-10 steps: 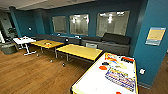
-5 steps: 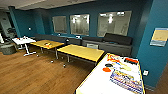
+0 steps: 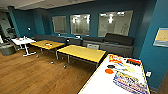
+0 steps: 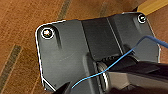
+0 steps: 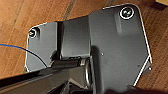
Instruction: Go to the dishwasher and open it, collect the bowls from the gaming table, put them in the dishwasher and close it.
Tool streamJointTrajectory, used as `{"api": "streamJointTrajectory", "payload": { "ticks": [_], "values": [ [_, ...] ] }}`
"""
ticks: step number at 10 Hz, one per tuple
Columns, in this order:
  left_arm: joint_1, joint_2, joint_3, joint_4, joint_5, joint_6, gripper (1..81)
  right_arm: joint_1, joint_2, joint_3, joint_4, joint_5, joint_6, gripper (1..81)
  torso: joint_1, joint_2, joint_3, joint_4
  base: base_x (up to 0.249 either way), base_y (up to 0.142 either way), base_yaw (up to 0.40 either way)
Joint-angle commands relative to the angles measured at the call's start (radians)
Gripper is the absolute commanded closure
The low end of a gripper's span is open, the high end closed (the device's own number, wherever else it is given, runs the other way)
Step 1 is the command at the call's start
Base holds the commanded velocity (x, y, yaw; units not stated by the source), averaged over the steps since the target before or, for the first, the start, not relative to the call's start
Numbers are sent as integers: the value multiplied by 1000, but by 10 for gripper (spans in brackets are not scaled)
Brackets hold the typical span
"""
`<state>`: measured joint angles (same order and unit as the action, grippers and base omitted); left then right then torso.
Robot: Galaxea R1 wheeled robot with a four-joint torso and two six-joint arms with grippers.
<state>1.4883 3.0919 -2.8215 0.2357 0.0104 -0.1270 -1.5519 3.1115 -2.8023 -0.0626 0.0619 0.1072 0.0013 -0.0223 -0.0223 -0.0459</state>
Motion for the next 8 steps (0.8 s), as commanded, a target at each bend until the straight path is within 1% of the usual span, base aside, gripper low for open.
{"api": "streamJointTrajectory", "payload": {
  "ticks": [1,2,8],
  "values": [
    [-53,-1,-3,4,51,6,10,48,6,3,-3,-47,-1,10,0,0,0,0,93,0,0],
    [-53,-1,-3,4,51,6,10,46,6,3,-3,-47,-1,10,0,0,0,0,72,0,0],
    [-53,1,-3,-6,51,6,10,48,6,6,-3,-47,-1,10,0,1,0,0,0,0,0]
  ]
}}
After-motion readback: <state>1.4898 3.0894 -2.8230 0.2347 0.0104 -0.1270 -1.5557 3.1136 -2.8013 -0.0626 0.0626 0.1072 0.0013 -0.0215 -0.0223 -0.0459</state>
